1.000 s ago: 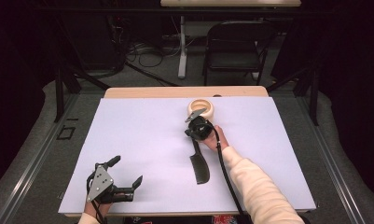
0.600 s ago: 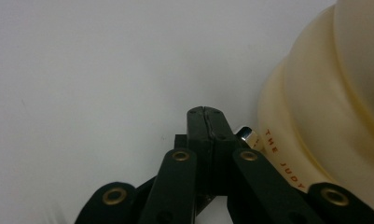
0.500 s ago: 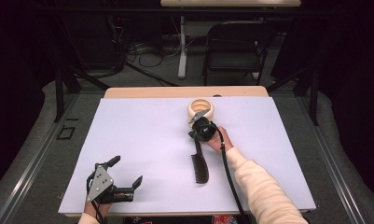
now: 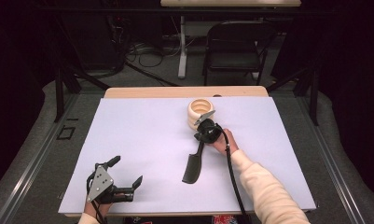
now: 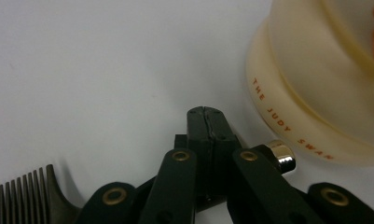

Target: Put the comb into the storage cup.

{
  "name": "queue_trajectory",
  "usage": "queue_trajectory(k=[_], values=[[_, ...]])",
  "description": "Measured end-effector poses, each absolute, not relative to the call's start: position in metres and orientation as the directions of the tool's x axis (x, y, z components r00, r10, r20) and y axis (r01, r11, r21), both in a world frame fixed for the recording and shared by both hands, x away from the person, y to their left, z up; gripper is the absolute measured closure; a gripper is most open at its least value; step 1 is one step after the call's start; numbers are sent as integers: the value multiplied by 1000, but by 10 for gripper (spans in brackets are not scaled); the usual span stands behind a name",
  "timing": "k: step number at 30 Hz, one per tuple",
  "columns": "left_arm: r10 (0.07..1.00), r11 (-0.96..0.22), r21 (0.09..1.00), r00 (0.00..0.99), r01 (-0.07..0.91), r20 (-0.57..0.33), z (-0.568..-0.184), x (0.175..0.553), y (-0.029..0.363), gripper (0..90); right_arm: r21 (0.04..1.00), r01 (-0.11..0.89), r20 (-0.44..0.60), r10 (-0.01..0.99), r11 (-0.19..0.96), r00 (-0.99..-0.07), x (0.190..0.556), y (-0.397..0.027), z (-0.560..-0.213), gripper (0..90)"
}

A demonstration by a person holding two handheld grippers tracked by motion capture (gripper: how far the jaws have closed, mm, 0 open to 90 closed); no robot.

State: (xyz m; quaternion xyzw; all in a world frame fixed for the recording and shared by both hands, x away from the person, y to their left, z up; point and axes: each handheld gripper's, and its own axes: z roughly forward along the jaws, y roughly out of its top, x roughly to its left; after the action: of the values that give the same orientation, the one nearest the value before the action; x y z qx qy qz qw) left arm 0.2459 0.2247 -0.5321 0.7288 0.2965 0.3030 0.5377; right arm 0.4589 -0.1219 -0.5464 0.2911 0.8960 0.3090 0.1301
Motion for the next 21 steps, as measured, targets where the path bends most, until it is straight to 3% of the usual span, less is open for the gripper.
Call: queue_trajectory(k=[21], values=[[758,-249,962,640,108,124,-532,246,224,3,638,463,-50,633,616,-773,448,-148,-547,900]])
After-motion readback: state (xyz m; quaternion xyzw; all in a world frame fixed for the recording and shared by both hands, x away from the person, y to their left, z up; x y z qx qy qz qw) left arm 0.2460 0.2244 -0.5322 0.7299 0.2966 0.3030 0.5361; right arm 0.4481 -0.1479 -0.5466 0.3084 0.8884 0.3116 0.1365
